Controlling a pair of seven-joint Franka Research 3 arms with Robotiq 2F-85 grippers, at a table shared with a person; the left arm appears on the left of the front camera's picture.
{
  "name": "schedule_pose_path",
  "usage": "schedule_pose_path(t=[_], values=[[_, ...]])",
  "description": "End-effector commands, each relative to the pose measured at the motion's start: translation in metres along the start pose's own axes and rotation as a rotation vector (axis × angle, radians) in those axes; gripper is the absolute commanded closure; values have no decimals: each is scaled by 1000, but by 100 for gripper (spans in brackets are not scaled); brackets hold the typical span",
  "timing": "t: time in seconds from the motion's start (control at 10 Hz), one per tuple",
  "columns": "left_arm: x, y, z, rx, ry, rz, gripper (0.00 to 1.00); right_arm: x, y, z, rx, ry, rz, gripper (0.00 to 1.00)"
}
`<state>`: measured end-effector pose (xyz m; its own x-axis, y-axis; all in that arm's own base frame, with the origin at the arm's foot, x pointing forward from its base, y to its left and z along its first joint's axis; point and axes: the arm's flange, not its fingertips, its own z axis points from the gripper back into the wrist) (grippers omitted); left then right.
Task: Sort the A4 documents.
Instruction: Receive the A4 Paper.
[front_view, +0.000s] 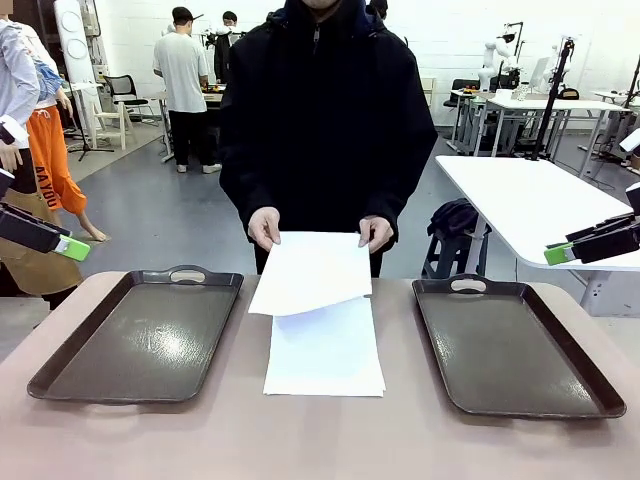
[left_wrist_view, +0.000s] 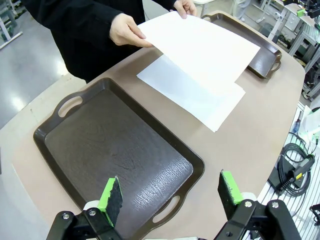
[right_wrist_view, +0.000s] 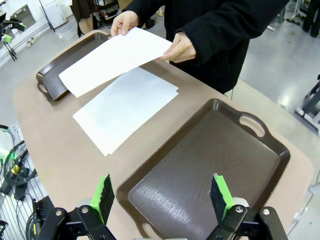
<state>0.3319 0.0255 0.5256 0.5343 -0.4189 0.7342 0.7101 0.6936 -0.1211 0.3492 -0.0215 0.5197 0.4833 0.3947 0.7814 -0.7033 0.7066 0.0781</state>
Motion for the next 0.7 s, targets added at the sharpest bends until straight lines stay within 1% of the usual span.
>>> schedule_pose_path(t=[0.0,0.6], values=[[-1,2,0,-14,-7,-14,0,-1,0,0,18,-11,7,0],[-1,2,0,-14,-7,-14,0,-1,0,0,18,-11,7,0]])
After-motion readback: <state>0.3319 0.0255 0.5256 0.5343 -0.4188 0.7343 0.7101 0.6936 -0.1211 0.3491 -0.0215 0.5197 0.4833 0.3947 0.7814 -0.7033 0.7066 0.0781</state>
